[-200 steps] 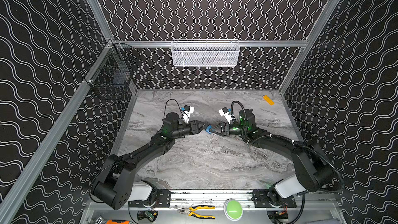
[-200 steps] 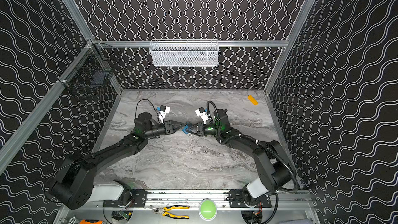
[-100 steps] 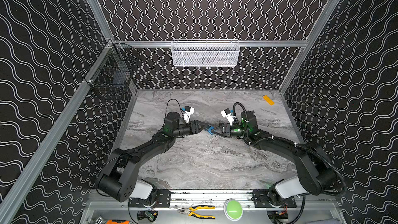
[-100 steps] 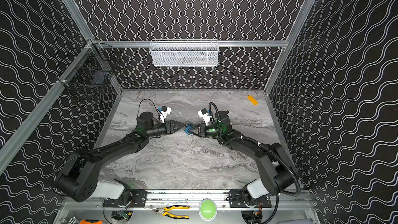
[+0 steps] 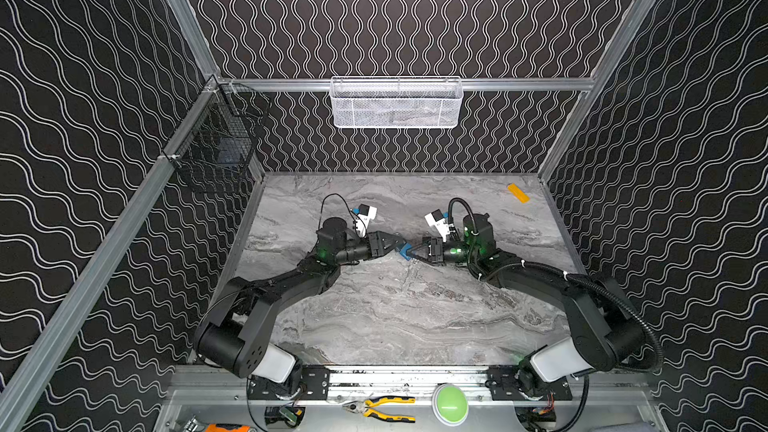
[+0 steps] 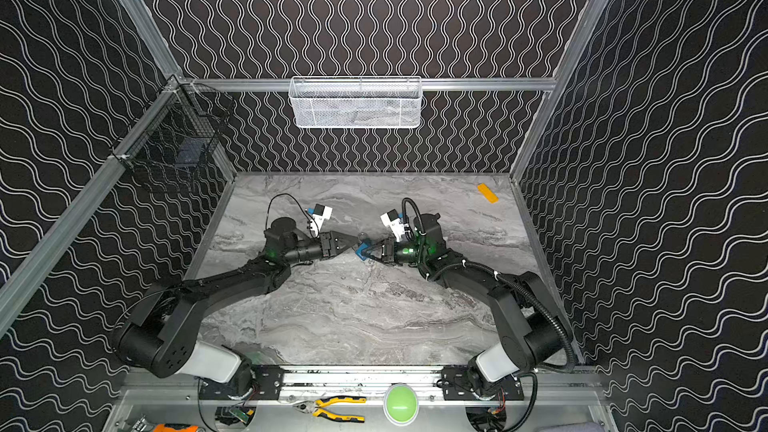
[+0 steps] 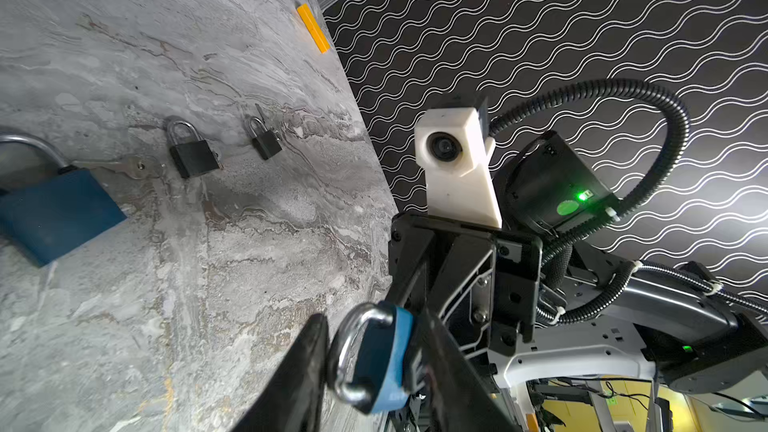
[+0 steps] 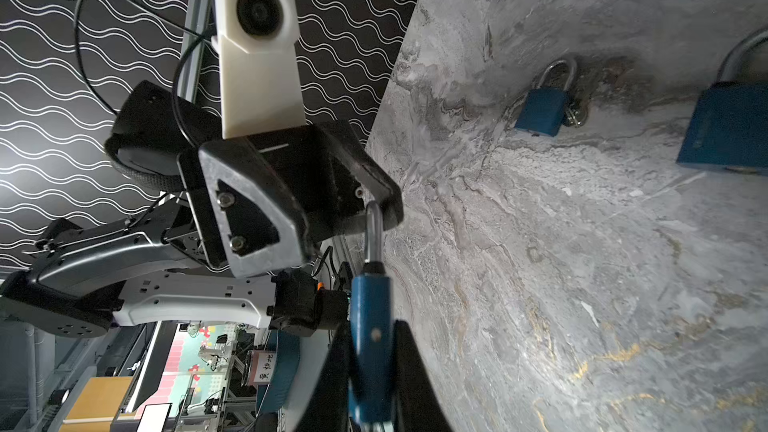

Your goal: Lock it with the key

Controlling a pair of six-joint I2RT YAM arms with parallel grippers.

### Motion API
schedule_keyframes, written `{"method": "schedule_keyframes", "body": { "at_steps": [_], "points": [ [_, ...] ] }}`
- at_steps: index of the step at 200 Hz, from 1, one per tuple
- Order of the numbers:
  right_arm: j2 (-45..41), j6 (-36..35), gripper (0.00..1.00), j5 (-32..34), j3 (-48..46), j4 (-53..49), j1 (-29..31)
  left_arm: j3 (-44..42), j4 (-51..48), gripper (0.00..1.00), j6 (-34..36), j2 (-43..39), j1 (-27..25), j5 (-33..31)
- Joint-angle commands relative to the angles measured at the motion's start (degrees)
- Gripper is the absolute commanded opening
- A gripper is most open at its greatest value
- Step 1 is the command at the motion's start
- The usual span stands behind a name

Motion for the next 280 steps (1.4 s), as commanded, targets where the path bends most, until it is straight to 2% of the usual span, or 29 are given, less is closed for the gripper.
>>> {"method": "schedule_keyframes", "body": {
  "at_steps": [1,45,131,168,180,201,213,231,280],
  "points": [
    [0.4,0.6,0.00,-0.5,0.6,3.7,0.1,0.3,3.1,0.41,-0.7,0.6,-0.3,2.0],
    [1.1,0.8,0.00,-0.8,0.6,4.4,0.1,0.8,2.4,0.32,-0.5,0.5,-0.3,1.7],
    [0.9,0.4,0.00,-0.9,0.4,4.3,0.1,1.2,1.4,0.02,0.3,1.1,-0.4,1.6],
    [0.7,0.3,0.01,-0.9,0.0,4.5,0.0,1.7,-0.2,0.00,0.8,0.2,-0.4,0.6],
    [0.9,1.1,0.07,-0.9,-0.4,5.2,0.0,1.7,0.3,0.00,0.3,0.0,-0.4,0.4],
    [1.1,2.5,0.33,-0.9,-1.5,7.4,0.0,1.4,2.7,0.00,-1.7,0.4,-0.1,0.4],
    [1.1,3.0,0.40,-0.4,-2.1,8.2,0.0,1.2,4.0,0.00,-3.0,0.7,0.3,0.5],
    [0.9,4.0,0.45,0.1,-3.5,9.9,0.0,1.0,5.9,0.00,-4.6,1.4,0.7,0.5],
    [-1.7,5.7,0.46,1.9,-7.8,15.0,-0.1,0.7,8.2,0.00,-6.2,2.6,0.9,1.1]
  ]
}}
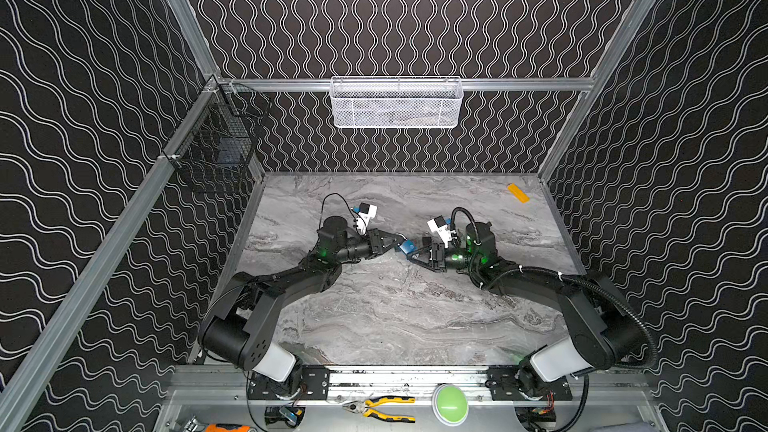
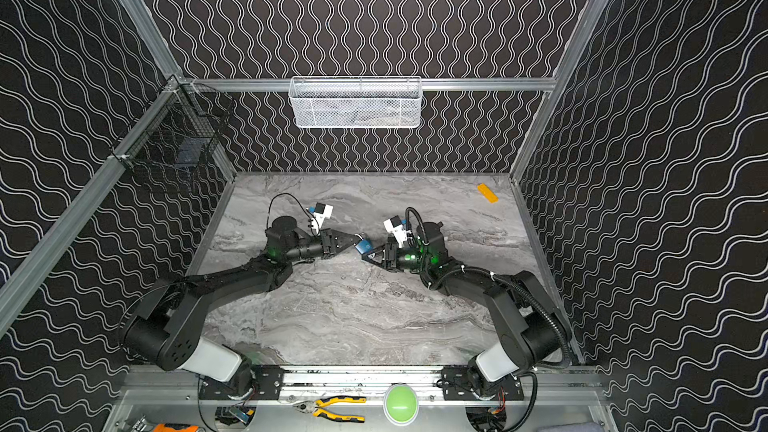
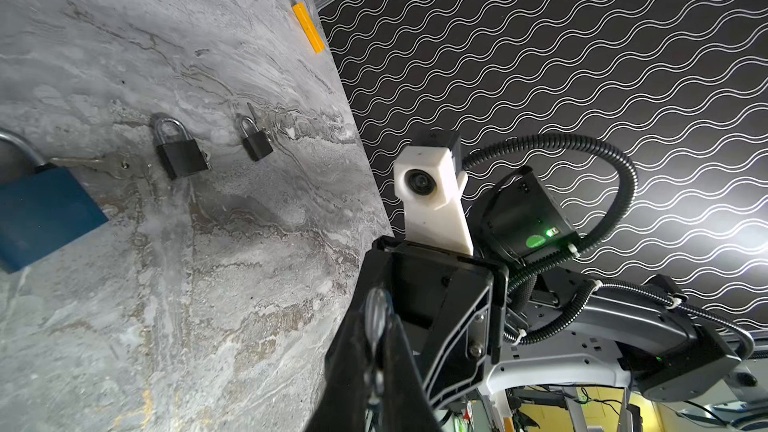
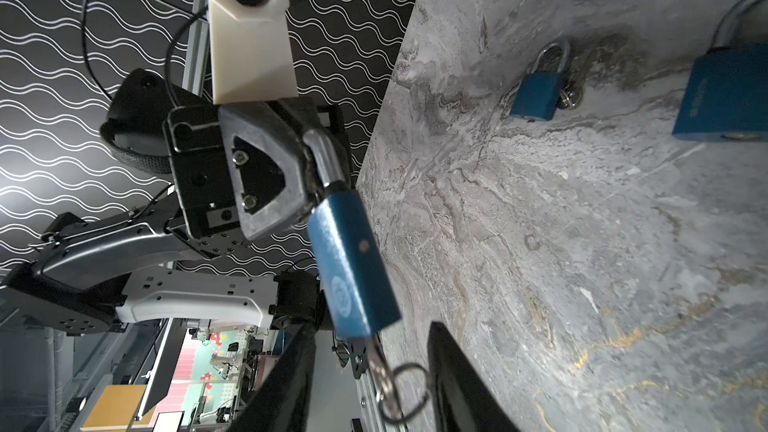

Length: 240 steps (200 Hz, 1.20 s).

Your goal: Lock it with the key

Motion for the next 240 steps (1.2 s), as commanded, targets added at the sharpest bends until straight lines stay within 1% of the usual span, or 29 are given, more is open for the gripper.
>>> {"method": "schedule_keyframes", "body": {
  "at_steps": [1,40,85,104,194,211,240],
  "points": [
    [-1.5,1.2,0.46,1.6,-1.4,5.4,0.0,0.0,4.7,0.00,-1.6,0.3,0.2,0.5],
    [-1.1,3.5,0.45,2.3,-2.0,9.5,-0.3,-0.3,5.9,0.00,-2.3,0.4,0.2,0.9],
    [0.7,5.7,0.35,2.0,-2.2,12.4,-0.4,-0.8,8.8,0.00,-3.7,1.3,0.3,1.1],
    [0.7,6.3,0.29,2.1,-2.6,13.8,-0.3,-0.9,8.7,0.00,-3.6,1.4,0.3,1.1],
    [0.1,6.6,0.16,2.3,-3.2,14.1,-0.9,-1.9,12.7,0.00,-5.7,3.6,0.9,1.1],
    [-0.2,6.6,0.11,2.4,-3.4,14.0,-0.9,-2.0,13.7,0.00,-6.2,3.7,0.9,1.3],
    [-0.1,6.5,0.00,2.5,-3.3,14.0,-1.0,-2.3,13.9,0.00,-6.3,3.6,1.0,1.0]
  ]
}}
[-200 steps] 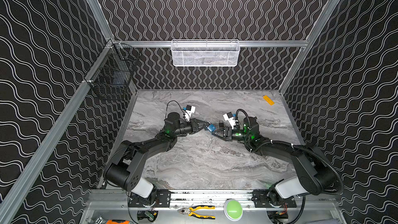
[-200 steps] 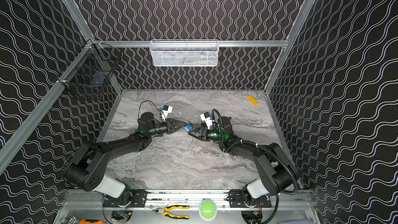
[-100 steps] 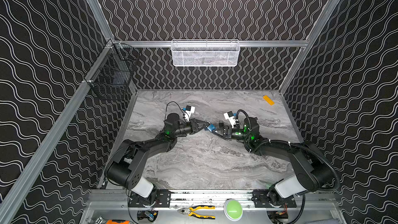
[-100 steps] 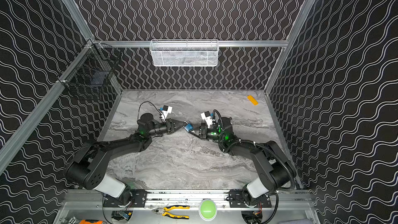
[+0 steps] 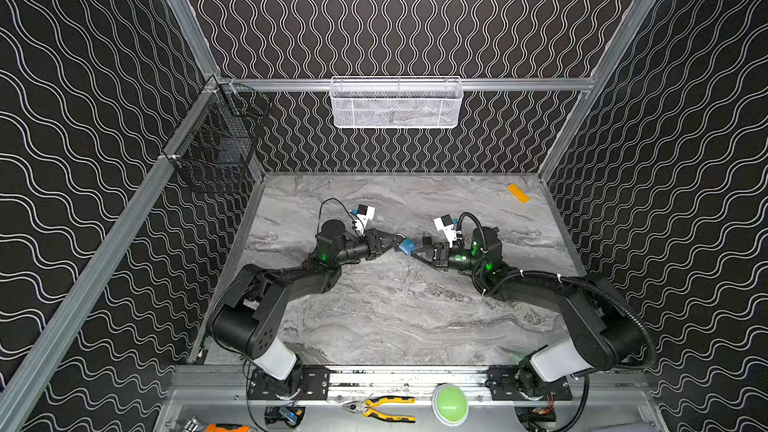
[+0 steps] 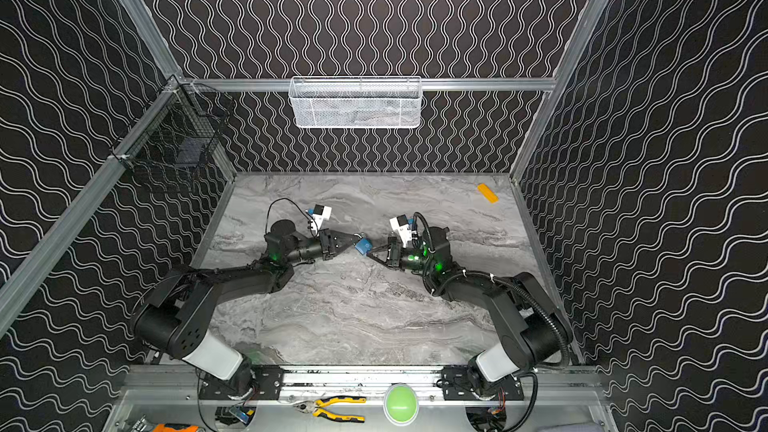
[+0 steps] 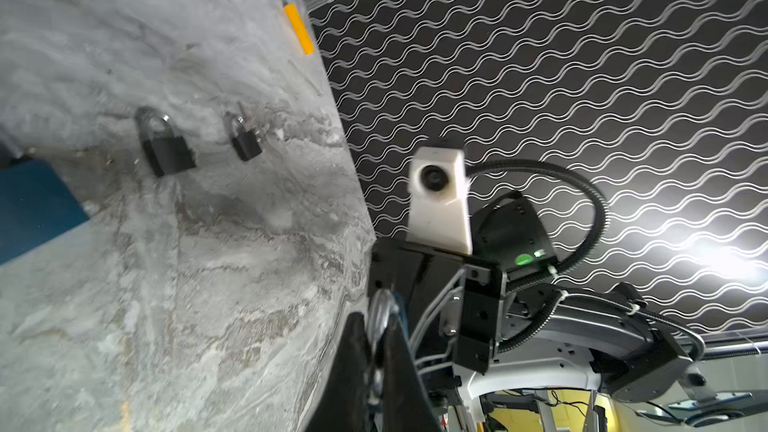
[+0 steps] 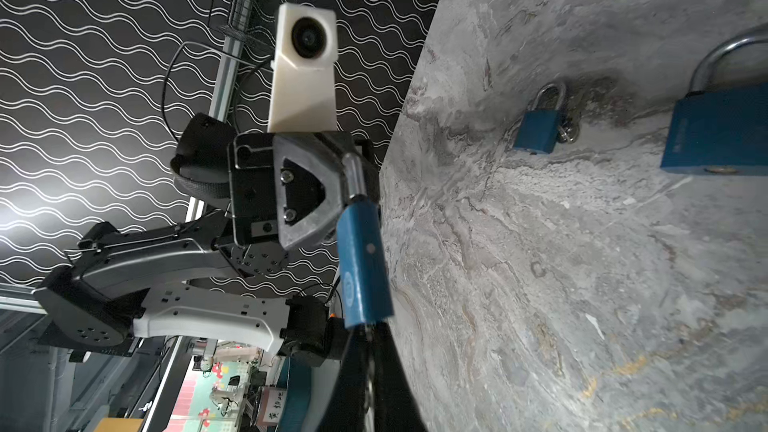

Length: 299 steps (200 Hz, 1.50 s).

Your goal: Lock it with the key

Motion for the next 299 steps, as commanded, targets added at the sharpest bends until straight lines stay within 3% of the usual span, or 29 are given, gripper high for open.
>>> {"method": "schedule_keyframes", "body": {
  "at_steps": [1,69,147,165,195,206,244,299],
  "points": [
    [-0.1,0.5,0.00,0.0,0.1,2.6,-0.1,-0.2,3.5,0.00,0.3,0.0,0.2,-0.3],
    [0.4,0.6,0.00,1.3,-0.5,2.1,-0.1,-4.4,8.3,0.00,-2.0,-2.1,2.7,-3.2],
    [0.8,-0.7,0.00,1.5,-0.5,0.7,-0.1,-5.9,3.7,0.00,0.4,-6.0,7.4,1.3],
    [1.0,-1.3,0.00,1.5,-0.2,-0.3,-0.2,-4.6,-7.9,0.00,4.2,-8.4,9.3,2.4],
    [-0.3,-6.2,0.00,2.9,0.9,-8.1,-0.4,3.5,-50.4,0.00,22.6,-11.8,13.6,-4.0],
    [-0.9,-8.6,0.00,3.2,1.5,-11.6,-0.7,7.3,-60.1,0.00,28.6,-10.5,15.4,-5.3],
    [0.0,-11.6,0.00,-1.3,2.2,-14.0,-1.8,13.2,-69.3,0.00,38.1,-1.2,23.3,-3.2],
    [2.6,-12.5,0.00,-5.5,1.7,-12.6,-1.8,24.9,-84.3,0.00,48.8,8.8,25.6,-8.8]
  ]
}}
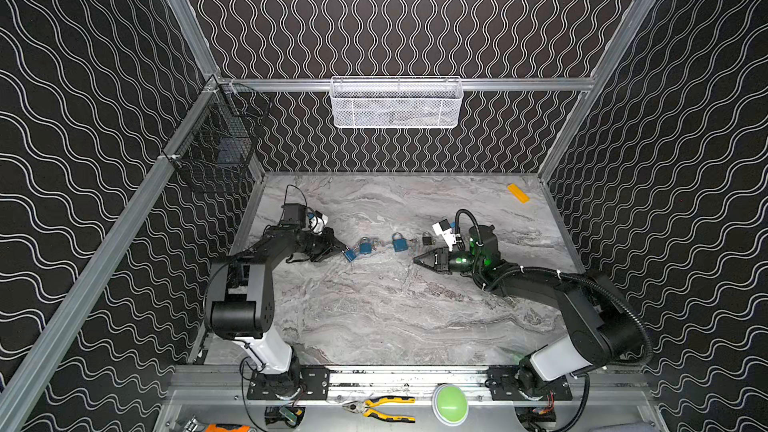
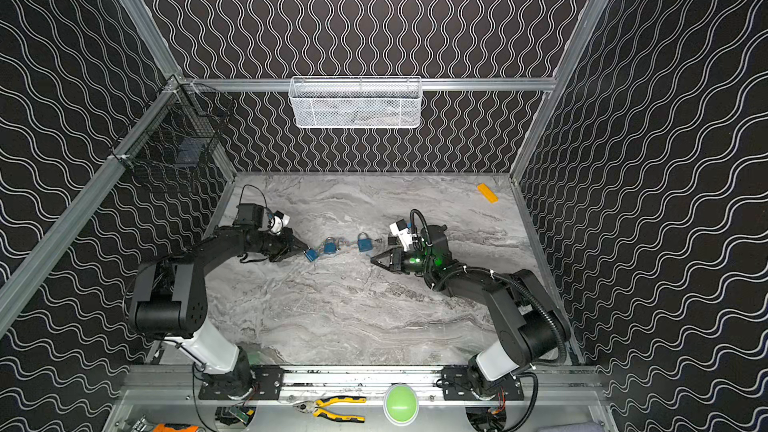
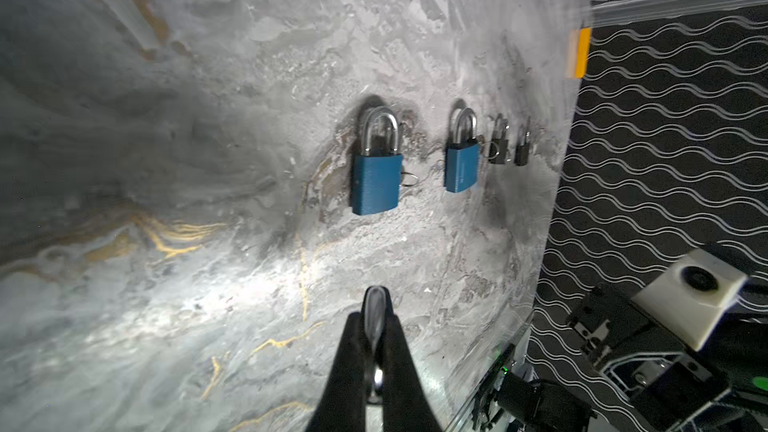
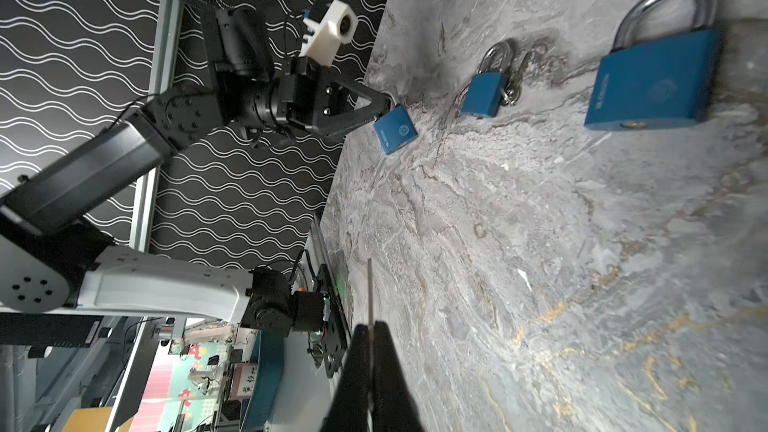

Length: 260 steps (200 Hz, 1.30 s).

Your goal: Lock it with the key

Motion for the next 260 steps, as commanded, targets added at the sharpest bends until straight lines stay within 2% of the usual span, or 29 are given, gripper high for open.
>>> {"method": "schedule_keyframes", "body": {
  "at_steps": [1,34,74,106,154,205,226,260],
  "points": [
    [1.1,-1.3,0.00,-2.8,-0.1,0.9,0.0,3.4,-8.0,0.00,7.3,2.8,1.7,-2.3],
    [2.5,-0.1,0.00,-4.5,-0.1,3.0,0.1,10.4,-14.5,0.00,12.7,7.9,2.3,-6.3],
    [3.6,-0.4,0.00,-6.3,0.0,3.4,0.0,14.9,-14.7,0.00,14.4,11.1,3.7,-1.9],
    [4.4,-1.8,0.00,-7.0,0.6,1.6,0.0,19.4,-20.5,0.00,18.6,14.9,4.1,-4.6],
    [7.1,2.4,0.00,-8.1,-0.6,8.4,0.2,21.7,-22.1,0.00,20.1,16.5,4.9,-3.6],
    [8.9,1.8,0.00,-7.7,0.5,7.6,1.9,24.6,-25.1,0.00,20.8,19.5,4.9,-6.7],
    [8.9,1.1,0.00,-6.8,1.1,6.5,2.4,25.5,-25.4,0.11,20.4,20.3,4.9,-8.0],
    [9.7,0.0,0.00,-4.4,2.4,4.5,3.4,27.1,-25.4,0.20,19.9,21.4,4.9,-8.6]
  ]
}}
